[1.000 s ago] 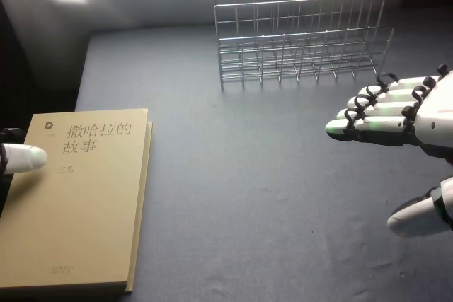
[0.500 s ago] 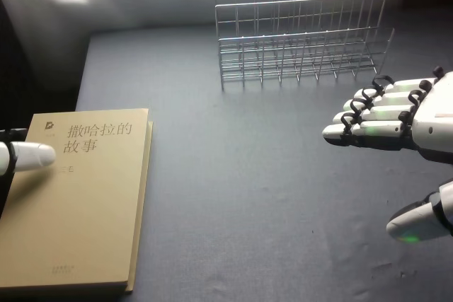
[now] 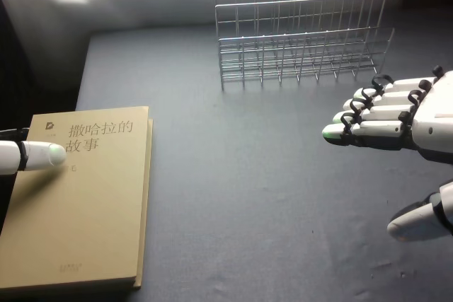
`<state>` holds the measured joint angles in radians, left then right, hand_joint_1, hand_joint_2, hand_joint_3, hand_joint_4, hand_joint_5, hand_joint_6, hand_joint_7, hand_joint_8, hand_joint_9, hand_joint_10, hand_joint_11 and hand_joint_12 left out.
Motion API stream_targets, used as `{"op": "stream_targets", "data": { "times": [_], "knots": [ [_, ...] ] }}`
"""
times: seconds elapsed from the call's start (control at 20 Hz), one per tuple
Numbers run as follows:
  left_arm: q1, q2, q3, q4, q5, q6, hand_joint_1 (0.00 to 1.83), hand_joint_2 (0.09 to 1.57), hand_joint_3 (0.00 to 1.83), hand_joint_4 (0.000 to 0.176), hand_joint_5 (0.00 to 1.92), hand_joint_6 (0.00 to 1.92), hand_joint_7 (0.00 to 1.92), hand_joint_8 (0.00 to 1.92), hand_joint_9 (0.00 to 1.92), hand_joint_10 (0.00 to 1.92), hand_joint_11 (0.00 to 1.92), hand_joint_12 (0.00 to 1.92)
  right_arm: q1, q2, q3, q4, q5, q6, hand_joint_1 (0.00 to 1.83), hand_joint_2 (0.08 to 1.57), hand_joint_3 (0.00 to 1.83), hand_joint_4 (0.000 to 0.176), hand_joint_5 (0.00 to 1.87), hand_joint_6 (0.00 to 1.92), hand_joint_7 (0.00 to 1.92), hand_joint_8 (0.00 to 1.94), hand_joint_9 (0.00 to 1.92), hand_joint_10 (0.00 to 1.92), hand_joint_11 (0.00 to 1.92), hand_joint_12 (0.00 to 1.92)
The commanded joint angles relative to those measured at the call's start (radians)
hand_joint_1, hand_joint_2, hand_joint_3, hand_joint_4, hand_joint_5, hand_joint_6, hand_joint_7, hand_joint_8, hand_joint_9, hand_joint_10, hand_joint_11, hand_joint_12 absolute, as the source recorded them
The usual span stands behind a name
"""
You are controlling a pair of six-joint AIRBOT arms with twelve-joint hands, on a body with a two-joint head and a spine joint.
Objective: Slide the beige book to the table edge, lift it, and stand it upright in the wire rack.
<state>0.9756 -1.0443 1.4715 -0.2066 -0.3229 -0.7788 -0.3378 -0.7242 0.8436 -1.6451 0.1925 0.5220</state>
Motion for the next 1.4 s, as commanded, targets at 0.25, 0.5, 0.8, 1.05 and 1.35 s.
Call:
{"op": "stream_targets", "data": {
  "times": [0.25, 0.5, 0.8, 1.05, 1.35],
  "knots": [
    [0.01, 0.001, -0.002, -0.018, -0.077, -0.003, 1.12, 0.94, 0.0, 0.036, 0.19, 0.0, 0.24, 0.01, 0.24, 0.01, 0.0, 1.0, 0.007, 0.008, -0.004, 0.021, 0.003, -0.003, 0.22, 1.08, 0.0, 0.0, 0.0, 0.0, 0.0, 0.0, 0.0, 0.0, 0.0, 0.0],
    [0.013, -0.002, -0.005, -0.018, -0.077, -0.004, 1.11, 0.93, 0.0, 0.038, 0.2, 0.0, 0.24, 0.0, 0.24, 0.01, 0.0, 1.0, 0.007, 0.007, -0.004, 0.021, 0.003, -0.007, 0.15, 1.08, 0.0, 0.0, 0.01, 0.0, 0.01, 0.0, 0.0, 0.0, 0.01, 0.0],
    [0.013, -0.005, -0.002, -0.018, -0.077, -0.004, 1.13, 0.98, 0.01, 0.0, 0.41, 0.04, 0.52, 0.04, 0.48, 0.09, 0.0, 1.31, 0.007, 0.007, -0.004, 0.021, 0.003, -0.009, 0.19, 1.08, 0.0, 0.0, 0.01, 0.0, 0.01, 0.0, 0.0, 0.0, 0.0, 0.0],
    [0.013, -0.009, 0.012, -0.018, -0.082, -0.003, 1.28, 1.16, 0.01, 0.0, 0.74, 0.21, 0.81, 1.03, 0.64, 1.08, 0.35, 1.67, 0.007, 0.007, -0.004, 0.021, 0.003, -0.011, 0.18, 1.07, 0.0, 0.0, 0.01, 0.0, 0.04, 0.01, 0.01, 0.0, 0.01, 0.01],
    [0.004, -0.013, 0.037, -0.018, -0.096, 0.007, 1.33, 1.17, 0.0, 0.0, 0.82, 1.02, 0.88, 1.23, 0.85, 1.48, 0.71, 1.78, 0.007, 0.007, -0.004, 0.021, 0.003, -0.013, 0.17, 1.07, 0.0, 0.0, 0.02, 0.01, 0.03, 0.0, 0.01, 0.0, 0.01, 0.01]
  ]
}}
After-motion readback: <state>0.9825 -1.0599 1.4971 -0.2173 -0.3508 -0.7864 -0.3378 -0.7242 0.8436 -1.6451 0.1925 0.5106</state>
